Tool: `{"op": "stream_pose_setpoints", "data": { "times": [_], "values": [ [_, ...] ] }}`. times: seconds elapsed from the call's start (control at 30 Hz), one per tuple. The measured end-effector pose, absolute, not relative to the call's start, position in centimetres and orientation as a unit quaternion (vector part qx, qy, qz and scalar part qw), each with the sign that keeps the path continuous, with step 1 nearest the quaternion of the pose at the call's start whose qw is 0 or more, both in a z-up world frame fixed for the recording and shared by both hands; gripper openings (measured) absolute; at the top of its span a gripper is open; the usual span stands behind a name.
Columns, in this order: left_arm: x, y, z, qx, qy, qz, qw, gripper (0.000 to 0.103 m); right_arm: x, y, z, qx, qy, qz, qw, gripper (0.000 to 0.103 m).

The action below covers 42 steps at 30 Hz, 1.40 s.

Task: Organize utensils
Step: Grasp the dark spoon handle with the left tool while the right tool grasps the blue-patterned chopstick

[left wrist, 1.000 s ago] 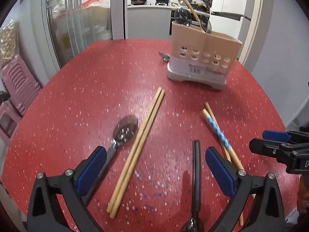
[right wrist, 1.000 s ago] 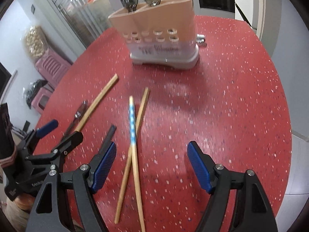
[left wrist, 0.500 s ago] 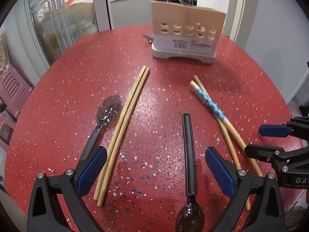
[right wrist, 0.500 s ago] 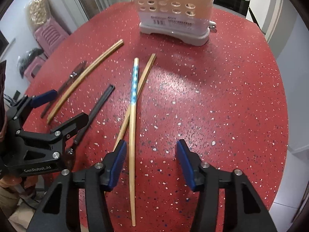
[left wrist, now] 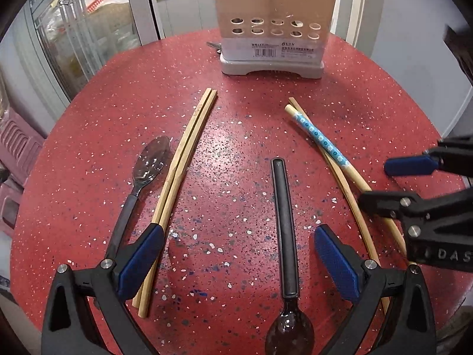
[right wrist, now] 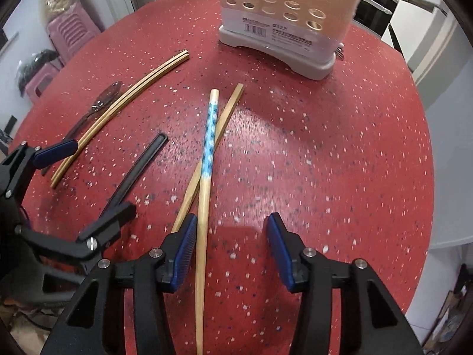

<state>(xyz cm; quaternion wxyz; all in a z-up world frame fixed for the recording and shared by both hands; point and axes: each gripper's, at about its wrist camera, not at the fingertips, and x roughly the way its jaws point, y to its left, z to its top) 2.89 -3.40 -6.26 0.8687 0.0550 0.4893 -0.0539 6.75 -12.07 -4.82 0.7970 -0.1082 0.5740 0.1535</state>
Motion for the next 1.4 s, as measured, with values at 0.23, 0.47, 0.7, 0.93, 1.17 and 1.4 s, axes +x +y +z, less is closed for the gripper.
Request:
{"op": "stream_pose_setpoints", "data": {
  "times": [0.23,0.47,0.7,0.93,1.17,1.4],
  "values": [
    [3.3,-3.5,-6.5,0.052,0.496,-0.071,0.864,0.103,9.1,-11.0,-4.9,-0.118,0.577,0.160,0.792,0.039],
    [4.2,-4.3,-6.3,0.058,0.507,-0.101,0.854,0.099,10.4,-10.6,-4.6,-0.121,0.579,0.174,0.787,0.009],
    [5.2,-5.2,-6.0,0.073,0.528,-0.127,0.836,0.090,10.5,-12.1,-4.2,-0.089,0.569,0.179,0.797,0.008],
    [5.9,-6.4,-5.6,0.097,0.548,-0.163,0.815,0.051,8.9,-14.8,-2.8,-0.060,0.547,0.187,0.814,0.008],
    [5.4,-5.6,-5.3,0.053,0.531,-0.175,0.827,0.037,7.6,-16.3,-1.2,-0.034,0.523,0.195,0.829,0.008],
    [4.0,-3.6,-2.3,-0.002,0.464,-0.157,0.872,0.037,6.7,-17.6,0.7,0.003,0.497,0.199,0.845,0.008]
  ]
}}
